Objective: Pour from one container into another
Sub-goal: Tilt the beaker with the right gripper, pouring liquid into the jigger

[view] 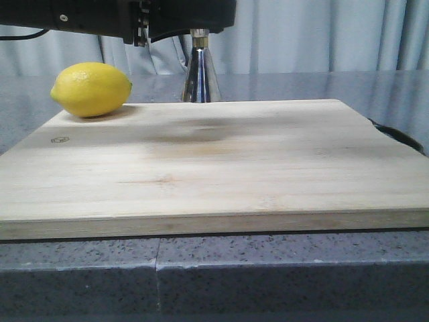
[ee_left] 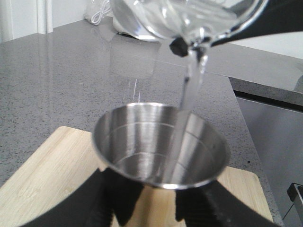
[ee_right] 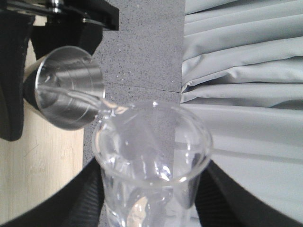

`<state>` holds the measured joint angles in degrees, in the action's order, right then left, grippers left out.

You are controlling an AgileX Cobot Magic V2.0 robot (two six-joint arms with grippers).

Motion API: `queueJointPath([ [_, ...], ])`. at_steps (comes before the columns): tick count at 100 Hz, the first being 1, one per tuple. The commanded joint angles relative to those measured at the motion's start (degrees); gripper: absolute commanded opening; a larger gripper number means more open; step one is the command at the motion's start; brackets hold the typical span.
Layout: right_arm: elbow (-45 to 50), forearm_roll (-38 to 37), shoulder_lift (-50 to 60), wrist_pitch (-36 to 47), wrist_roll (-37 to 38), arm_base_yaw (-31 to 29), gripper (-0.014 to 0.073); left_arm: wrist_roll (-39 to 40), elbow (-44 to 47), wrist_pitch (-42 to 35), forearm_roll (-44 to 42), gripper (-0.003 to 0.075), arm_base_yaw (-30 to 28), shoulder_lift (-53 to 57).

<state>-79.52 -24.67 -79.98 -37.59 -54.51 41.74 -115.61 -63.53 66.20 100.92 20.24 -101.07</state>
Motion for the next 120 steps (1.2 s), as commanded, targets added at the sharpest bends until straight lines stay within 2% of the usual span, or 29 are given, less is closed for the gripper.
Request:
queueJointPath([
  [1,-2.12,-2.13,1.75,4.09,-1.14,0.08,0.0269,0.43,-1.7,5.5,5.11,0.0259,0.41,2.72],
  [60,-2.12,-6.46,1.75,6.75,-2.92,0.08,0.0269,0.43,-1.7,5.5,5.11,0.0259,0.41,2.72],
  [120,-2.12,-6.87,1.75,8.97,-2.92,0.08,0.0269,0.43,-1.7,5.5,5.11,0.0259,0.41,2.72],
])
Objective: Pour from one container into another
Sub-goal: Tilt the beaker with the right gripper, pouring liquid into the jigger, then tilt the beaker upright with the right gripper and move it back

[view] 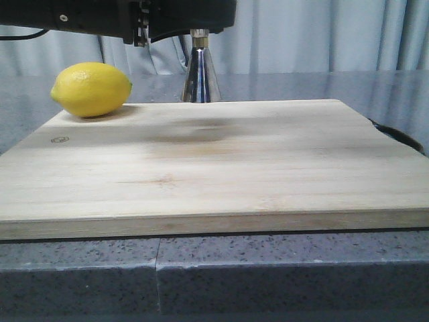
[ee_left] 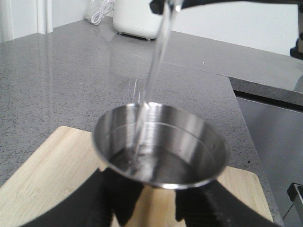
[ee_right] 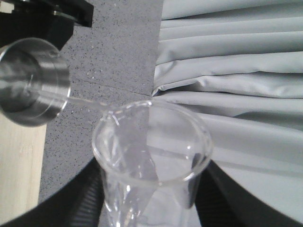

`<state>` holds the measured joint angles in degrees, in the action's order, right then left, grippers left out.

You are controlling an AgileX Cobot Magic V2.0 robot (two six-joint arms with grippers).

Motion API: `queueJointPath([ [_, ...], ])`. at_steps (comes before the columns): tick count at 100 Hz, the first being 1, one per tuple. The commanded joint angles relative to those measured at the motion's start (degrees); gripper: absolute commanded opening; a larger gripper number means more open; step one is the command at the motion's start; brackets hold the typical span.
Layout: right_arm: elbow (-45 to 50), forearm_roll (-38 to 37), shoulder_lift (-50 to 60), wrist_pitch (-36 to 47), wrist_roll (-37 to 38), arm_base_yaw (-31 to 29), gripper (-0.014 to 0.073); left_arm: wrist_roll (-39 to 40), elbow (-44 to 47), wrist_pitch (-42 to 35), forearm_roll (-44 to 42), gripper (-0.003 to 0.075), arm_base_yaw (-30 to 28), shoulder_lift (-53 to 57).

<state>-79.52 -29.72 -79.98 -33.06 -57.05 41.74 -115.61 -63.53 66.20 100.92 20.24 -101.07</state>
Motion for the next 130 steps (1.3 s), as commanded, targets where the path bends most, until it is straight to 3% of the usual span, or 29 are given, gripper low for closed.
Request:
queueJointPath([
  [1,-2.12,-1.83,1.75,4.45,-0.38,0.08,0.0269,0.43,-1.7,5.5,5.11,0.0259,0.41,2.72],
  [56,-2.12,-3.54,1.75,4.58,-0.38,0.08,0.0269,0.43,-1.7,5.5,5.11,0.0259,0.41,2.72],
  [73,-2.12,3.78,1.75,4.47,1.27,0.08,0.0269,0.43,-1.7,5.5,5.11,0.0259,0.41,2.72],
  [87,-2.12,9.5,1.75,4.47,8.75,-0.17,0.0269,0.43,-1.7,5.5,5.11,0.0259,0.41,2.72],
  [107,-2.12,10.11,1.96,5.44,20.41,-1.35,0.0269,0.43,-1.7,5.5,5.11,0.0259,0.41,2.72],
  [130,-1.11,13.35,5.27,6.75,34.49,-9.0,0.0269,0.43,-1.7,5.5,5.11,0.0259,0.41,2.72],
])
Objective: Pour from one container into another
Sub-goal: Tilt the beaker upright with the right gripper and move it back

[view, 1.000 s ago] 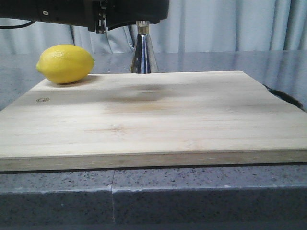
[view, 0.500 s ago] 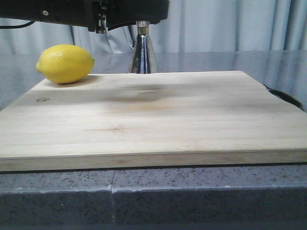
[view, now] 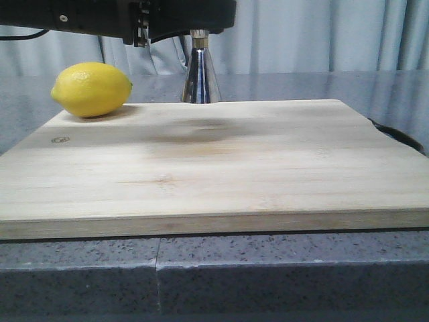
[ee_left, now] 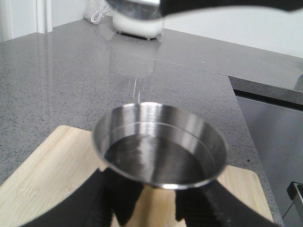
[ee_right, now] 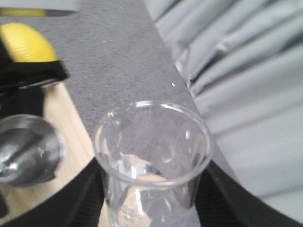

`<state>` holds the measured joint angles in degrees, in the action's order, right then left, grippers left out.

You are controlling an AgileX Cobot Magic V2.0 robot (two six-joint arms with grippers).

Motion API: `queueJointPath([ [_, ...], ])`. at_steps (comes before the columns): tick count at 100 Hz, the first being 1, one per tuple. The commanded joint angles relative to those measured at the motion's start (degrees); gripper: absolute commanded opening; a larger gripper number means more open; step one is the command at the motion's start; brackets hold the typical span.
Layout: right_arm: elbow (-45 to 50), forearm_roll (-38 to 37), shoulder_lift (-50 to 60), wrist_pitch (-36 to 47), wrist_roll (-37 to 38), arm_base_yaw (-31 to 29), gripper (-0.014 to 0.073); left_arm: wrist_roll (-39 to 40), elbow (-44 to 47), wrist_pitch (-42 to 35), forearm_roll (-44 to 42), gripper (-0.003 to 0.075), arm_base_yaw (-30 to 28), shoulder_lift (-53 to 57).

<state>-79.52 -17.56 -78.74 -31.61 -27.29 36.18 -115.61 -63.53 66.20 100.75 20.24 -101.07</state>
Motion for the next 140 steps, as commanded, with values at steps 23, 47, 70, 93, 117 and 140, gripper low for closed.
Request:
queueJointPath([
  [23,10.77,15.18,12.74,16.56,5.41,-15.37,0.0269,0.43,-1.7,5.5,5.27,0.0259,0.41,2.72],
  [47,29.76,29.59,19.14,39.17,5.52,-20.17,0.0269,0.43,-1.7,5.5,5.27,0.0259,0.41,2.72],
  [70,41.68,32.28,15.88,54.07,12.47,-20.04,0.0269,0.43,-1.7,5.5,5.27,0.0259,0.41,2.72],
  [93,43.46,28.58,7.62,60.84,13.49,-17.28,0.0269,0.43,-1.7,5.5,5.27,0.0259,0.41,2.72],
  [117,43.46,27.07,-0.26,69.81,18.84,-15.68,0.0269,0.43,-1.7,5.5,5.27,0.0259,0.41,2.72],
  [140,43.46,25.13,-6.44,75.42,19.78,-13.49,0.0269,0.43,-1.7,5.5,5.27,0.0259,0.41,2.72],
])
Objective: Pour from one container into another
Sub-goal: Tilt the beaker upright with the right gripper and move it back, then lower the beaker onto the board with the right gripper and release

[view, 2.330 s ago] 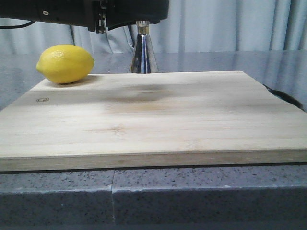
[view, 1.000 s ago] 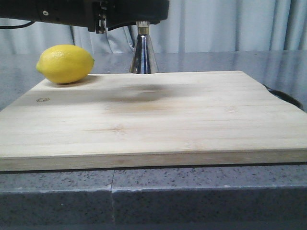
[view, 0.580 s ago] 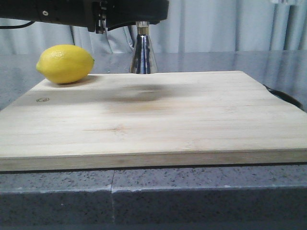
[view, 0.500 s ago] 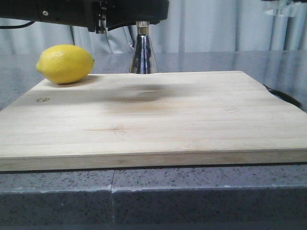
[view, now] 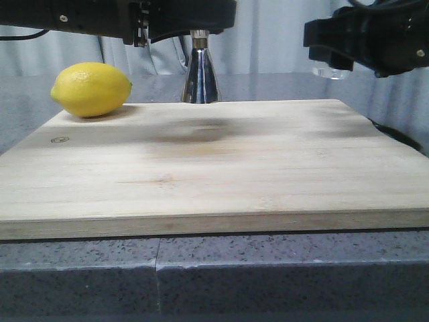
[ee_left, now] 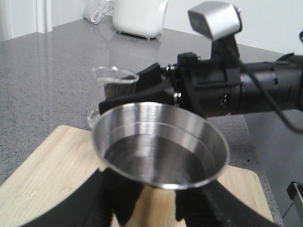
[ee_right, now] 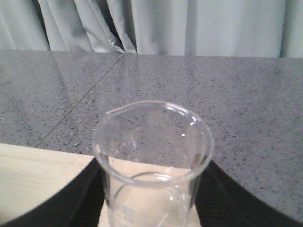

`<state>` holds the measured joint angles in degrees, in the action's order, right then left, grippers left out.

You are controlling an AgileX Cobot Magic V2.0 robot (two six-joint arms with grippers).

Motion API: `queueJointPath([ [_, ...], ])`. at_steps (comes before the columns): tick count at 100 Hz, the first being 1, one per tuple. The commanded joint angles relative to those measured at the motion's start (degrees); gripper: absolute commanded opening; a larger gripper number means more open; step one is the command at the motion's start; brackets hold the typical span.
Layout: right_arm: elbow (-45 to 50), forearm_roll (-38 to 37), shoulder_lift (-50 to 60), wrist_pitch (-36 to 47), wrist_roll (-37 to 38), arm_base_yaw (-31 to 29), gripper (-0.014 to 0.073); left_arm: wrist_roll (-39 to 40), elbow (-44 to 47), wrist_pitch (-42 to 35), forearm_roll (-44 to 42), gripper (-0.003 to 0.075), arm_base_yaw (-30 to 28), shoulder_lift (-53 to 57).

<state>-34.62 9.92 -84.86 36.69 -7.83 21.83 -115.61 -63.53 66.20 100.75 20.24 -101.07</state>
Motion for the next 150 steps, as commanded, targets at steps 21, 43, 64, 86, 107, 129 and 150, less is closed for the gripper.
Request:
queueJointPath([
  [21,-1.44,-2.94,-4.75,11.12,0.32,0.97,0.0269,0.43,-1.7,5.5,5.27,0.0259,0.41,2.72],
  [43,-1.44,-3.03,-7.21,12.14,-2.25,0.97,0.0269,0.43,-1.7,5.5,5.27,0.0259,0.41,2.72],
  [64,-1.44,-3.03,-8.12,12.14,-2.75,0.97,0.0272,0.43,-1.7,5.5,5.27,0.0259,0.41,2.72],
  [86,-1.44,-3.03,-7.84,12.23,-2.75,0.97,0.0441,0.43,-1.7,5.5,5.27,0.0259,0.41,2.72],
  [107,-1.44,-3.05,-2.47,3.73,-2.75,1.3,0.0576,0.43,-1.7,5.5,5.27,0.0259,0.41,2.72],
  [129,-1.44,-3.05,8.8,-16.43,-2.51,2.71,0.0576,0.43,-1.7,5.5,5.27,0.0259,0.41,2.72],
  [150,-1.44,-3.05,19.94,-34.58,-2.51,2.71,0.0576,0.43,-1.7,5.5,5.27,0.0259,0.41,2.72],
])
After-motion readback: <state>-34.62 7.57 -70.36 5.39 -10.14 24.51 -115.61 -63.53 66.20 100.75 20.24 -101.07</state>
